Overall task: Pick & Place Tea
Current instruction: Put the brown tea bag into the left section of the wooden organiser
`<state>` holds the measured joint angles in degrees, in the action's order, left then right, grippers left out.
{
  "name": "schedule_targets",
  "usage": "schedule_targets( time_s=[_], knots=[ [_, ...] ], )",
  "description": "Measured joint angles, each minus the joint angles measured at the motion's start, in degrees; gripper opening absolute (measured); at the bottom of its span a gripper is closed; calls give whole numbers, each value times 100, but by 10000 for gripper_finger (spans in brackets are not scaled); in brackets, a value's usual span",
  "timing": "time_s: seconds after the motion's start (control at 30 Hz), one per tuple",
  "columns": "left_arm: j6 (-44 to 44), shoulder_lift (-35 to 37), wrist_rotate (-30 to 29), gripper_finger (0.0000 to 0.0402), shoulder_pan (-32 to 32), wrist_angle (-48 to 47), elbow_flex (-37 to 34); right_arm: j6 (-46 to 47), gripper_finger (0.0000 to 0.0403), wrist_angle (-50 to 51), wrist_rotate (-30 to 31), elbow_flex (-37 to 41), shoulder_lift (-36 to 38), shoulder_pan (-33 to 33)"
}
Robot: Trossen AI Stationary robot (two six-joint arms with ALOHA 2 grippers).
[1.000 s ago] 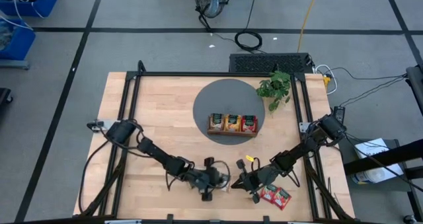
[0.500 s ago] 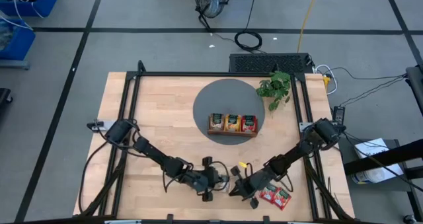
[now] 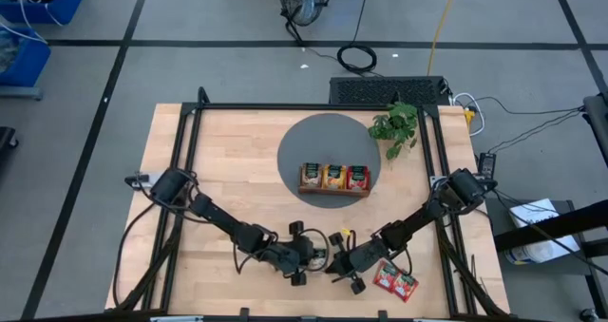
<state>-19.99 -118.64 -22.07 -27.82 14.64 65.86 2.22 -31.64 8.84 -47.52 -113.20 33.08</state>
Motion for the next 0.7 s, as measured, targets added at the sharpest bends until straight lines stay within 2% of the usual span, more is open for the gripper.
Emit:
schedule_targets(
  time_s=[0.17,0.33,0.43,0.6,0.7],
  knots=[
    [-76,524,-287,36,-4,-597,5,59,0,62,-47,46,-1,-11],
    [-1006,781,-660,53,-52,-1344,10,155,0,95,-138,122,-3,-31],
    [-1411,759,-630,90,-83,-1506,3,166,0,111,-157,135,-6,-46],
    [-2041,718,-618,173,-66,-1988,2,166,0,71,-157,135,-10,-45],
    [-2207,722,-319,220,-20,-1991,2,166,0,43,-160,140,-12,-45]
  ],
)
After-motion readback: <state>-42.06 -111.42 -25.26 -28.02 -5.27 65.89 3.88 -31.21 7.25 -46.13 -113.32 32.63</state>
